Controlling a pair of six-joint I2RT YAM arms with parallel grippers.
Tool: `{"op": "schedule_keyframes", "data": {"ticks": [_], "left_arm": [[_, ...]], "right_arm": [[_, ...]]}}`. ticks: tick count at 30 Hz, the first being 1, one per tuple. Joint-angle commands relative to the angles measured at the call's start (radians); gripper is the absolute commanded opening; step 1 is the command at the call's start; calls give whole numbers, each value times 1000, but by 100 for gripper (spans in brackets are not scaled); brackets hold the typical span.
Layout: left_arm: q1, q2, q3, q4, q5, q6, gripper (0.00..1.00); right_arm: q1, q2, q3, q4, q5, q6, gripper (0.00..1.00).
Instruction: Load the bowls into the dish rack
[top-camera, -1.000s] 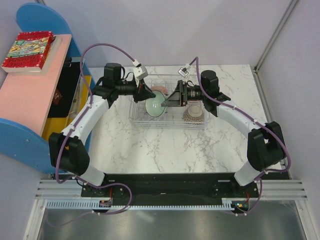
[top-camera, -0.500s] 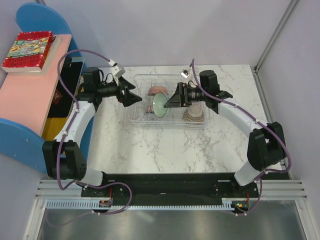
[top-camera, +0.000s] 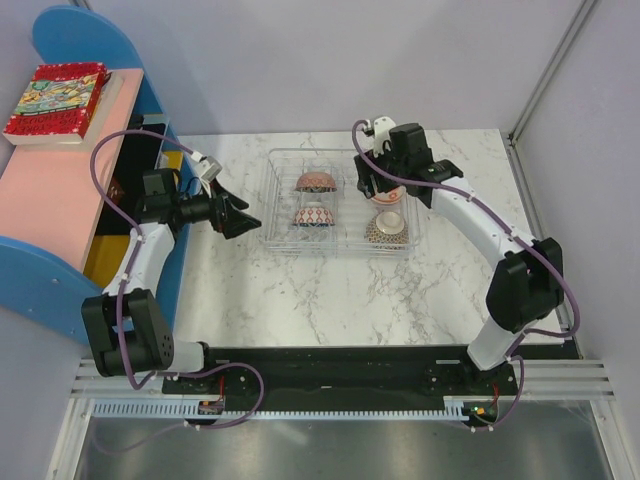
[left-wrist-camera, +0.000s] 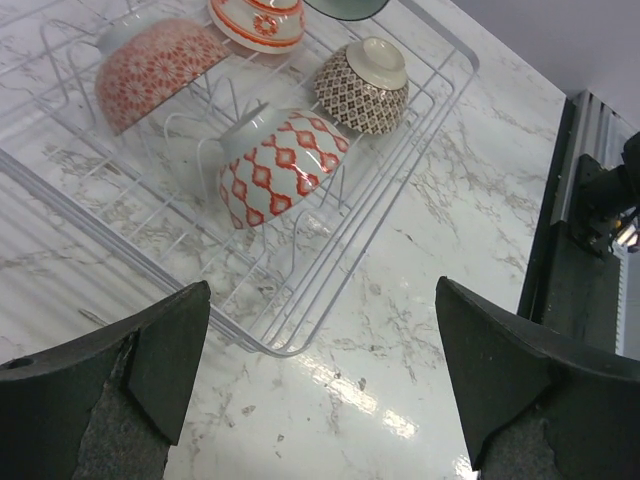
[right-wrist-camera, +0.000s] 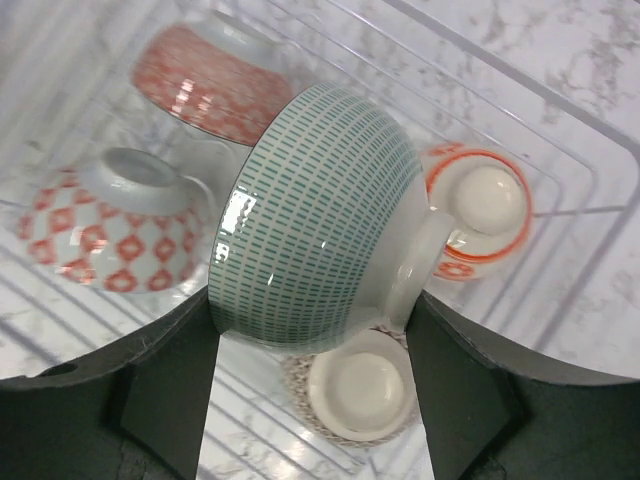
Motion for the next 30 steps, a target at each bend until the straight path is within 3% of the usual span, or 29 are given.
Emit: {"op": "schedule_keyframes", "data": {"ticks": [1, 19, 30], "left_arm": [[22, 11, -29, -58, 96, 101, 100], [25, -17, -80, -56, 124, 136, 100], [28, -23, -87, -56, 133, 144, 100]], "right_arm": [[26, 40, 45, -6, 245, -163, 0], [181, 184, 30, 14, 426, -207, 0], [214, 262, 31, 35, 497, -272, 0]]}}
